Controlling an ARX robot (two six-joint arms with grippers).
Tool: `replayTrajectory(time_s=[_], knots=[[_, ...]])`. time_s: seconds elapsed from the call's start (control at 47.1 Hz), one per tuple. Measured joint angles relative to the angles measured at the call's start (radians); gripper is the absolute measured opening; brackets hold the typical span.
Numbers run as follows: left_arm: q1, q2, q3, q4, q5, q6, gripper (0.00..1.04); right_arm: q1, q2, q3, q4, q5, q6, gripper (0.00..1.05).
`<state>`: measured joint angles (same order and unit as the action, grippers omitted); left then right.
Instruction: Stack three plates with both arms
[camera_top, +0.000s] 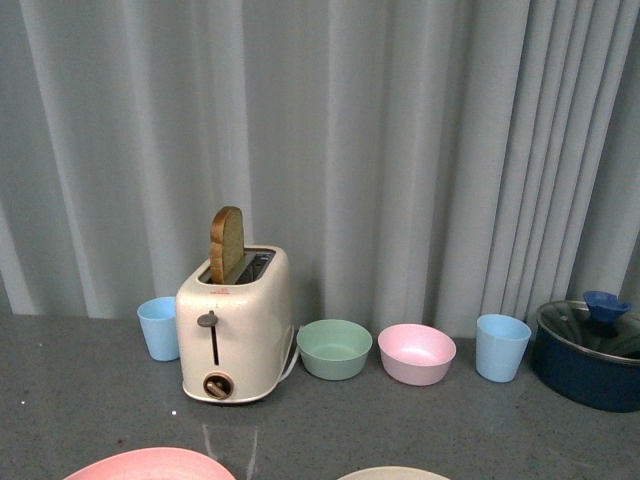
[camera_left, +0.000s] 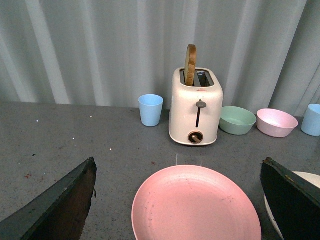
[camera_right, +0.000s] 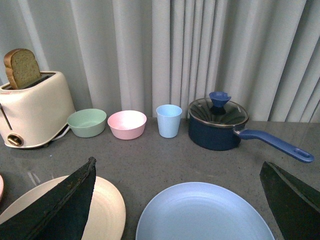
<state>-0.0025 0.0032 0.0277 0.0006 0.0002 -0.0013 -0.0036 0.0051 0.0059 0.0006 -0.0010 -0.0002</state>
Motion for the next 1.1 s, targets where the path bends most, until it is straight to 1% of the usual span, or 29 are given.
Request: replayTrajectory(time_s=[1.104], knots=[[0.000,0.000,0.000,0.000,0.000,0.000,0.98,0.000,0.000,0.000,0.000,0.000,0.000,0.97]])
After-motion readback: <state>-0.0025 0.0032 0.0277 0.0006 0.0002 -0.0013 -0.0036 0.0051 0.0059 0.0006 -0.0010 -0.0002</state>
